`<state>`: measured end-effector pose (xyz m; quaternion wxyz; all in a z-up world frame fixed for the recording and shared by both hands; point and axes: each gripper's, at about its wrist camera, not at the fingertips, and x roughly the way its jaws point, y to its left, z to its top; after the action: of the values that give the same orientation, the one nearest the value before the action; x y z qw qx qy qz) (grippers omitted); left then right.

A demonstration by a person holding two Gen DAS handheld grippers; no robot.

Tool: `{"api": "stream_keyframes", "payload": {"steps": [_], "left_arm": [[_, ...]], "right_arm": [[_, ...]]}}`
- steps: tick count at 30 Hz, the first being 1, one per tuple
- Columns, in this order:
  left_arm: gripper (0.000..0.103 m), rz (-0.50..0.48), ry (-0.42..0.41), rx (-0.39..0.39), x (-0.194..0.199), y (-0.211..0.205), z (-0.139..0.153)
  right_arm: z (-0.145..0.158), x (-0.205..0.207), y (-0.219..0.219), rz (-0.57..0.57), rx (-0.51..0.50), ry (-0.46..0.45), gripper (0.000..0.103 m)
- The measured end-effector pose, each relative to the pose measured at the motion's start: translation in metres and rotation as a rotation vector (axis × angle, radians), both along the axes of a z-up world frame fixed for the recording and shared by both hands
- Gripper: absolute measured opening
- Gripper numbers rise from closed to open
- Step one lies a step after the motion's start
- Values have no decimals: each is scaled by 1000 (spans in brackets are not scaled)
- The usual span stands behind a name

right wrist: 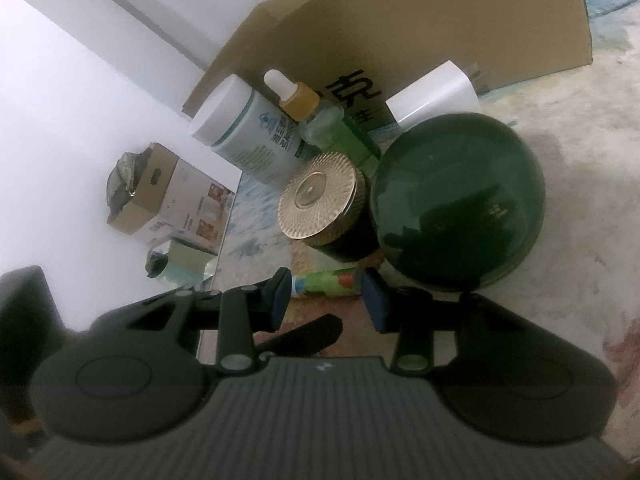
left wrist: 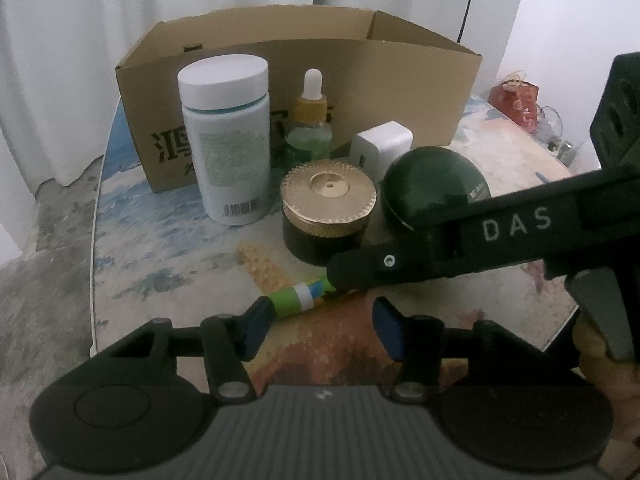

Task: Organize rigid objects
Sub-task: 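Reach the right gripper to the green-and-white glue stick and close on it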

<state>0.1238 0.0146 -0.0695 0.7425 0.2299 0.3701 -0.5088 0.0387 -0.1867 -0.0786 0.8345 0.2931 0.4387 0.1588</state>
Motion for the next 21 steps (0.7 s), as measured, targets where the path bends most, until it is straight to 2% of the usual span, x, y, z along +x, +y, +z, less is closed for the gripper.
{"api": "stream_keyframes", "payload": {"steps": [9, 21], "left_arm": [[45, 49, -27, 12, -11, 3, 3], [45, 94, -79, -11, -25, 15, 22]], "right_arm": [[0, -4, 1, 19, -9, -4, 38], [11, -16, 7, 59, -12, -39, 36]]}}
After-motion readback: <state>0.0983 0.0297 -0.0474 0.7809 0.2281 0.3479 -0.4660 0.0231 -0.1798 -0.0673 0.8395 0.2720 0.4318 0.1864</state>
